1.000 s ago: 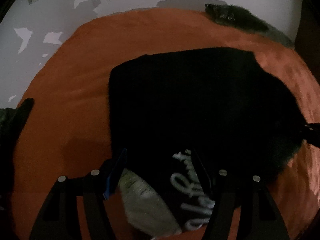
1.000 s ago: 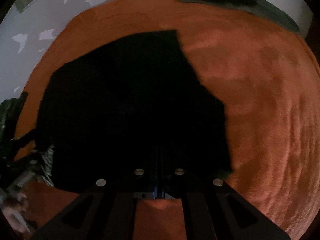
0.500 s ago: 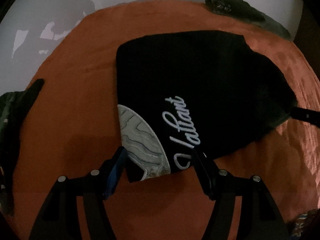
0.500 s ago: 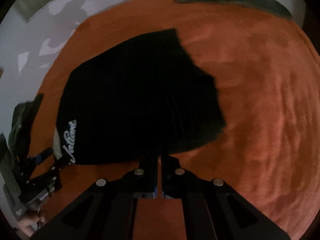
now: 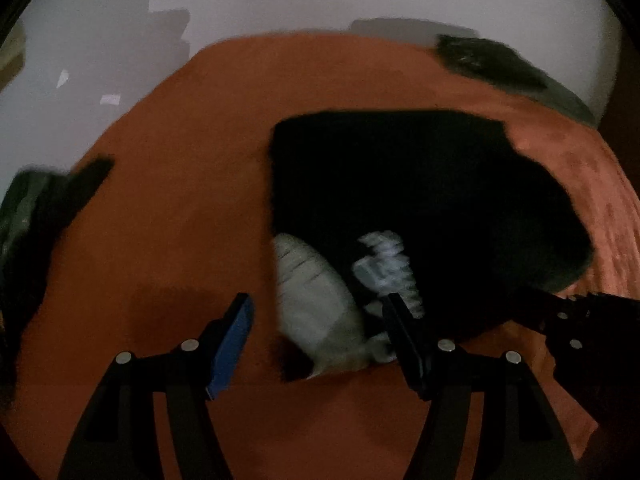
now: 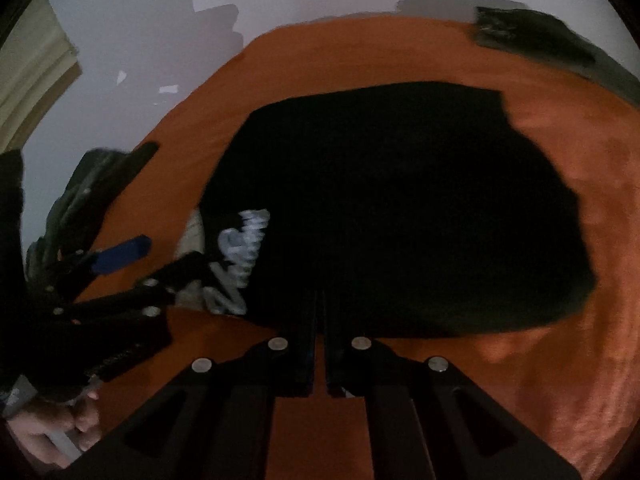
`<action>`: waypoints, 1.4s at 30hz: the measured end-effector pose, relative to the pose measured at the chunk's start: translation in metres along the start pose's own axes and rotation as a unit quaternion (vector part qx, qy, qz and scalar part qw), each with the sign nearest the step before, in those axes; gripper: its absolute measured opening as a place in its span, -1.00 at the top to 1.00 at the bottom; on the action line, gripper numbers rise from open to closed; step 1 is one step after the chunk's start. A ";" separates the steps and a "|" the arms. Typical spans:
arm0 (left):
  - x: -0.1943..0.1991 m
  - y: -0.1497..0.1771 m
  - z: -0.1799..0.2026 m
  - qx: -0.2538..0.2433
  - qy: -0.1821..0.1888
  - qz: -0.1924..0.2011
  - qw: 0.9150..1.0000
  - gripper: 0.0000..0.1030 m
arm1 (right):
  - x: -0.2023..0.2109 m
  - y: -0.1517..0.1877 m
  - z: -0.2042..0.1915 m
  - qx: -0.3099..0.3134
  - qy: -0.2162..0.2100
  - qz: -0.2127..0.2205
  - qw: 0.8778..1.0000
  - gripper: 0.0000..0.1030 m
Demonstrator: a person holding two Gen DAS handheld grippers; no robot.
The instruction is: Fold clothes
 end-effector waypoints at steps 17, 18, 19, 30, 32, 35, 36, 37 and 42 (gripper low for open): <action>-0.025 0.033 -0.033 0.006 0.024 -0.028 0.999 -0.43 | -0.032 0.002 -0.015 0.013 0.048 -0.057 0.997 0.96; -0.025 0.034 -0.034 0.004 0.024 -0.027 0.999 -0.43 | -0.029 -0.001 -0.003 0.002 0.056 -0.054 0.997 0.96; -0.025 0.034 -0.034 0.002 0.024 -0.027 0.999 -0.44 | -0.026 -0.005 0.013 -0.011 0.066 -0.049 0.997 0.96; -0.039 0.029 -0.044 0.007 0.029 -0.031 0.999 -0.52 | 0.042 -0.029 0.191 -0.169 0.180 0.008 0.969 1.00; -0.040 0.027 -0.045 0.008 0.033 -0.031 0.999 -0.52 | 0.061 -0.030 0.218 -0.216 0.217 0.032 0.951 0.96; -0.035 0.024 -0.049 0.020 0.046 -0.031 0.998 -0.52 | 0.087 -0.030 0.248 -0.264 0.201 0.052 0.942 0.96; -0.030 0.024 -0.051 0.030 0.053 -0.028 0.998 -0.52 | 0.092 -0.035 0.249 -0.267 0.200 0.057 0.941 0.96; -0.024 0.019 -0.056 0.042 0.060 -0.021 0.997 -0.52 | 0.097 -0.039 0.250 -0.270 0.199 0.061 0.940 0.96; -0.004 -0.022 -0.086 0.072 0.107 -0.012 0.992 -0.52 | 0.129 -0.070 0.236 -0.221 0.183 0.065 0.956 0.96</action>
Point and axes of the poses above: each gripper's, at about its wrist camera, not at the fingertips, and x roughly against the way its jaws point, z to its right, y to its underside, the point moved 7 cm from there along -x, roughly the way its jaws point, and after that the axes turned 5 degrees about -x, right-handed, at the moved point
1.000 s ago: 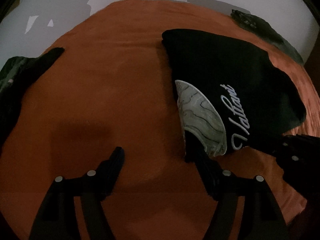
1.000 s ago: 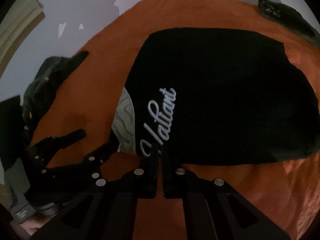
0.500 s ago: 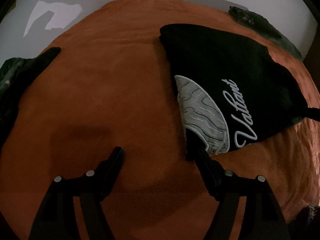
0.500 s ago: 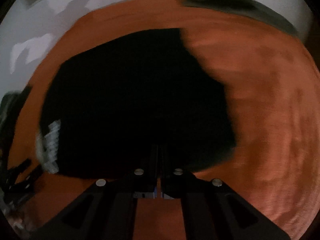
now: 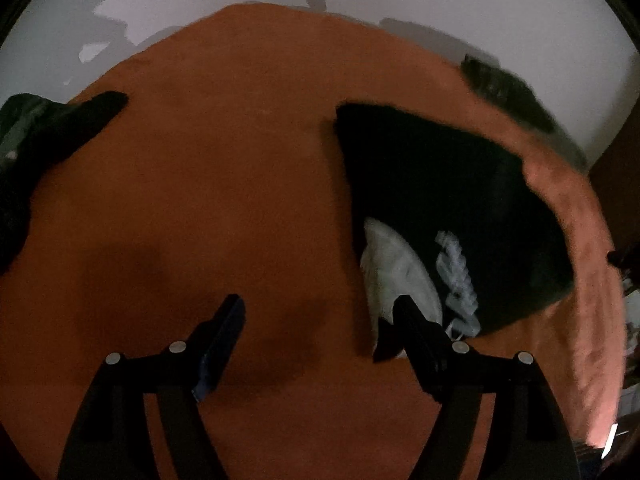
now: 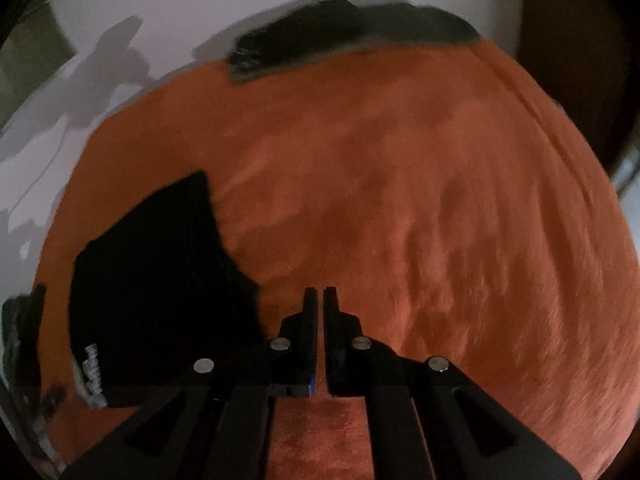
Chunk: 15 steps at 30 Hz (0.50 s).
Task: Fold clothes
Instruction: 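Release the folded shirt and open both grippers above it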
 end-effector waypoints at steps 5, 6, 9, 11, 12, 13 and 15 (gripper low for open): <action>0.025 -0.032 -0.018 0.019 0.027 -0.022 0.999 -0.52 | 0.051 -0.020 -0.032 0.067 -0.034 0.002 0.997 0.96; 0.027 -0.036 -0.020 0.017 0.027 -0.027 0.999 -0.52 | 0.062 -0.021 -0.038 0.074 -0.043 0.000 0.996 0.96; 0.019 -0.040 -0.018 0.013 0.056 -0.091 0.994 -0.54 | 0.081 -0.024 -0.049 0.074 -0.060 -0.026 0.995 0.96; 0.007 -0.044 -0.018 0.035 0.084 -0.140 0.986 -0.54 | 0.091 -0.027 -0.056 0.071 -0.070 -0.048 0.994 0.96; 0.006 -0.047 -0.018 0.039 0.086 -0.144 0.985 -0.54 | 0.096 -0.029 -0.059 0.068 -0.074 -0.061 0.993 0.96; 0.005 -0.054 -0.015 0.037 0.086 -0.140 0.986 -0.54 | 0.103 -0.032 -0.059 0.059 -0.073 -0.079 0.992 0.96; 0.001 -0.070 -0.008 0.027 0.086 -0.130 0.987 -0.54 | 0.120 -0.038 -0.070 0.066 -0.063 -0.101 0.991 0.95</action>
Point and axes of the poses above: each gripper's, at about its wrist camera, not at the fingertips, and x roughly against the way its jaws point, z to its right, y to its underside, the point moved 7 cm from there along -x, roughly the way its jaws point, and after that the axes turned 5 degrees about -x, right-handed, at the moved point
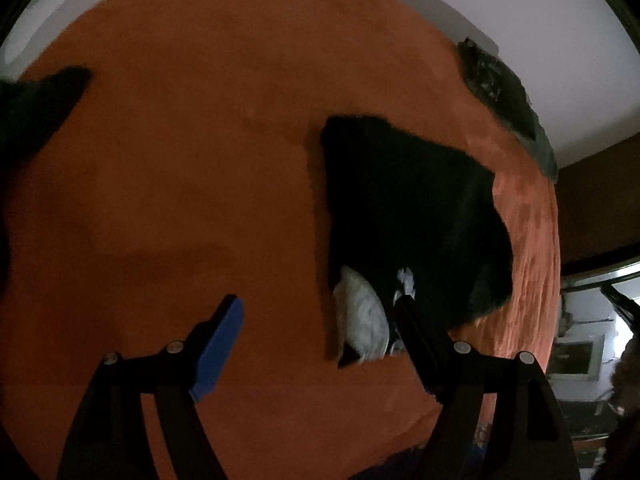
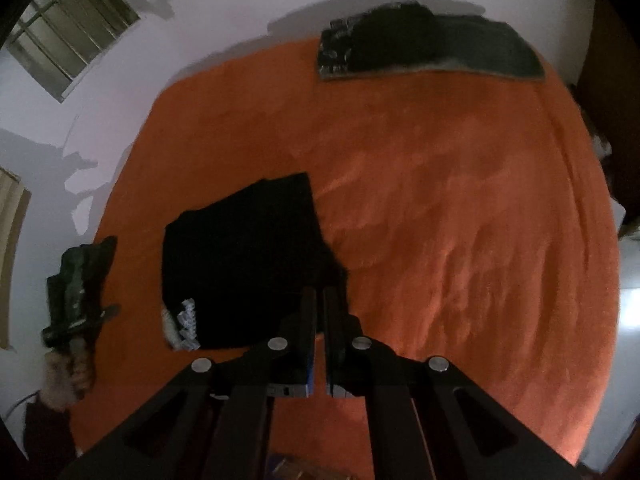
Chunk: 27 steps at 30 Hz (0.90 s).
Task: Fold clothes
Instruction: 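Release the folded shirt and open both grippers above it, then grasp the folded black shirt's sides with both grippers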
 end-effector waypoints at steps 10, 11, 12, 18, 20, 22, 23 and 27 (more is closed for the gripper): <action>-0.066 -0.059 0.008 -0.035 0.022 -0.046 0.998 -0.54 | -0.072 -0.061 -0.080 0.184 0.050 -0.069 0.979 0.15; -0.070 -0.062 0.005 -0.031 0.019 -0.046 0.998 -0.54 | -0.094 -0.069 -0.081 0.187 0.058 -0.086 0.977 0.15; -0.075 -0.064 0.002 -0.025 0.017 -0.045 0.999 -0.54 | -0.114 -0.076 -0.082 0.188 0.065 -0.102 0.975 0.15; -0.083 -0.101 0.017 -0.018 0.039 -0.071 0.997 -0.53 | -0.163 -0.118 -0.075 0.156 0.095 -0.148 0.972 0.15; -0.081 -0.123 0.022 -0.030 0.009 -0.069 0.997 -0.53 | -0.164 -0.127 -0.075 0.146 0.094 -0.143 0.974 0.15; -0.082 -0.137 0.025 -0.018 -0.005 -0.075 0.997 -0.53 | -0.166 -0.136 -0.075 0.135 0.092 -0.140 0.977 0.15; -0.084 -0.137 0.028 -0.011 0.002 -0.083 0.997 -0.53 | -0.168 -0.136 -0.073 0.124 0.087 -0.143 0.978 0.15; -0.095 -0.136 0.039 -0.032 -0.016 -0.108 0.994 -0.53 | -0.177 -0.128 -0.069 0.108 0.079 -0.153 0.979 0.15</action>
Point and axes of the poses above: each gripper's, at about its wrist camera, not at the fingertips, and x roughly against the way its jaws point, z to its right, y to its underside, the point moved 7 cm from there along -x, roughly the way its jaws point, and after that the axes turned 5 degrees about -x, right-handed, at the moved point
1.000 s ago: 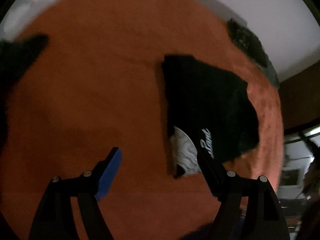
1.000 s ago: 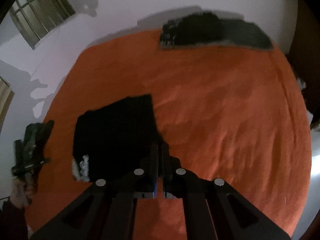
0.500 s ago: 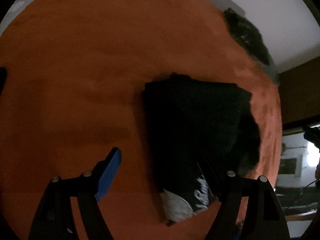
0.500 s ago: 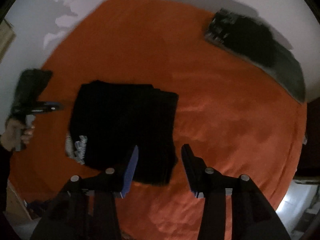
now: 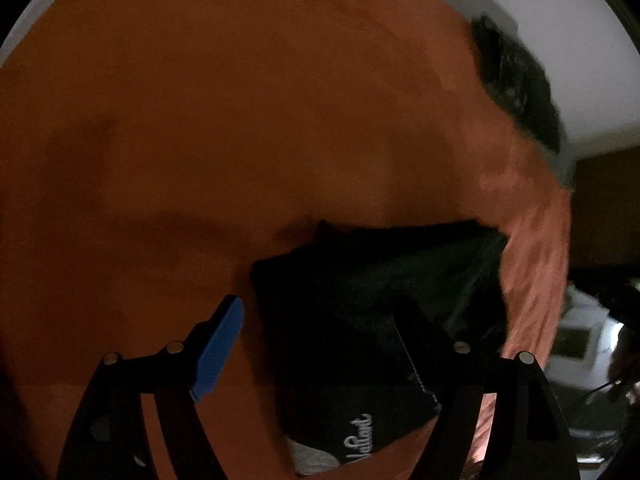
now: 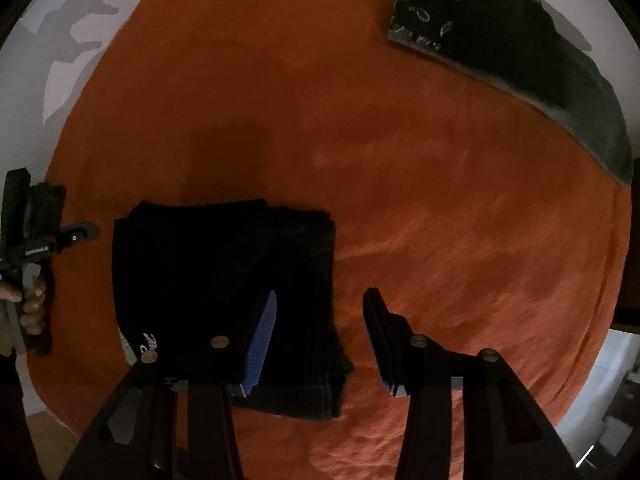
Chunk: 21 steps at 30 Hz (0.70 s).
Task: Fold clothes
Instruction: 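Grasp the folded black shirt's sides with both grippers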
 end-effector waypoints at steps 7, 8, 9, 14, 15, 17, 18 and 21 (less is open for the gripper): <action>-0.028 0.011 -0.002 0.013 0.003 -0.018 1.000 -0.53 | -0.055 0.013 0.002 -0.006 -0.036 -0.024 0.999 0.15; -0.031 0.016 -0.003 0.009 0.002 -0.020 1.000 -0.53 | -0.064 0.017 0.003 -0.005 -0.039 -0.023 0.999 0.15; -0.032 0.021 -0.005 0.008 -0.001 -0.022 1.000 -0.53 | -0.073 0.020 0.004 -0.004 -0.042 -0.022 0.999 0.15; -0.032 0.050 -0.019 0.015 -0.022 -0.027 0.999 -0.53 | -0.105 0.051 0.013 -0.005 -0.034 -0.030 0.999 0.15; -0.030 0.056 -0.021 0.021 -0.027 -0.028 0.999 -0.53 | -0.110 0.061 0.016 -0.007 -0.029 -0.037 0.999 0.15; -0.025 0.067 -0.022 0.024 -0.035 -0.026 0.999 -0.53 | -0.115 0.074 0.022 -0.019 -0.026 -0.046 0.998 0.15; -0.021 0.072 -0.021 0.023 -0.040 -0.023 0.999 -0.53 | -0.114 0.080 0.028 -0.032 -0.021 -0.048 0.998 0.15; -0.008 0.090 -0.013 0.012 -0.046 -0.015 0.999 -0.53 | -0.102 0.089 0.045 -0.079 -0.016 -0.029 0.996 0.15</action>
Point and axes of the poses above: each gripper's, at about its wrist camera, not at the fingertips, and x roughly against the way its jaws point, z to its right, y to its underside, the point moved 7 cm from there along -x, roughly the way its jaws point, and after that the axes turned 5 degrees about -x, right-handed, at the moved point
